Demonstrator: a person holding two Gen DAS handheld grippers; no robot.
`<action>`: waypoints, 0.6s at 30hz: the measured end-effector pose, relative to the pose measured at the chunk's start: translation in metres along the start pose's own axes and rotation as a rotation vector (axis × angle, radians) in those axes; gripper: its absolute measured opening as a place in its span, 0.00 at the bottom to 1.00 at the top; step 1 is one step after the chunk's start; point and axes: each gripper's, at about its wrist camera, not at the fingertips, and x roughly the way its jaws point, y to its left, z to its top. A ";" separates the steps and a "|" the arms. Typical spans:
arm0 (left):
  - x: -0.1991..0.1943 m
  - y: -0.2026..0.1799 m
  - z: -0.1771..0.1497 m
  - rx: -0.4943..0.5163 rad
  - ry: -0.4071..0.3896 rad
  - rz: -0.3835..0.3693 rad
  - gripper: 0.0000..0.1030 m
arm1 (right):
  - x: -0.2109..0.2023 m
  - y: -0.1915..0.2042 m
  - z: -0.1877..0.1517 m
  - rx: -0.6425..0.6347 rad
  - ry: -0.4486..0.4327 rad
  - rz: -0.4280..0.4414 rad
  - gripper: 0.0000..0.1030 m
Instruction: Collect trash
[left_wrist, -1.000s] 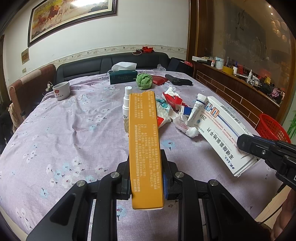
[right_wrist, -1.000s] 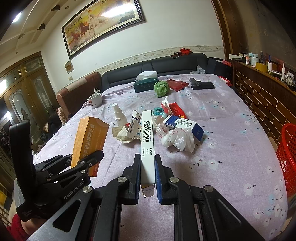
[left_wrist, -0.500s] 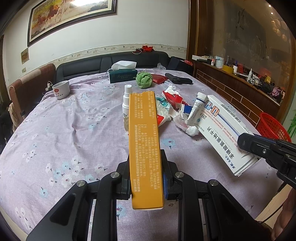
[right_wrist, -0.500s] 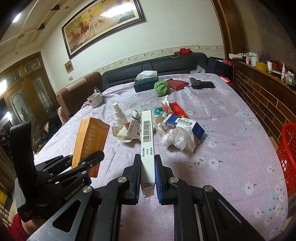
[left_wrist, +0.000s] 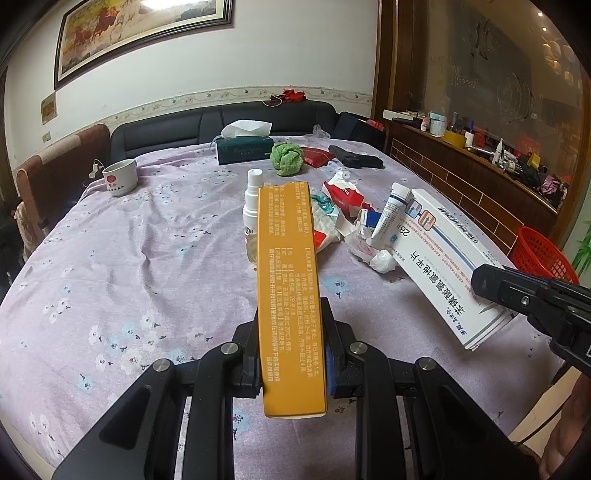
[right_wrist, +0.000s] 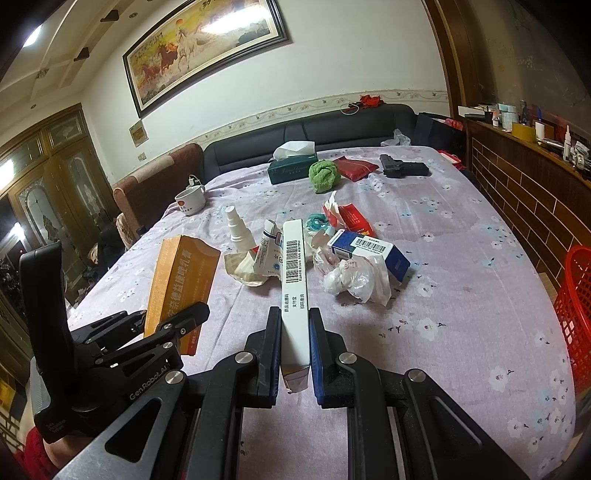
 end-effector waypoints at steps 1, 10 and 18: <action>0.000 0.000 -0.001 0.000 0.001 0.002 0.22 | 0.002 0.000 0.000 0.004 0.004 0.005 0.14; -0.001 0.012 -0.004 -0.031 0.007 0.003 0.22 | 0.014 0.005 0.001 0.003 0.040 0.014 0.14; -0.005 0.019 -0.004 -0.050 0.000 0.000 0.22 | 0.014 0.007 0.005 -0.003 0.035 0.005 0.14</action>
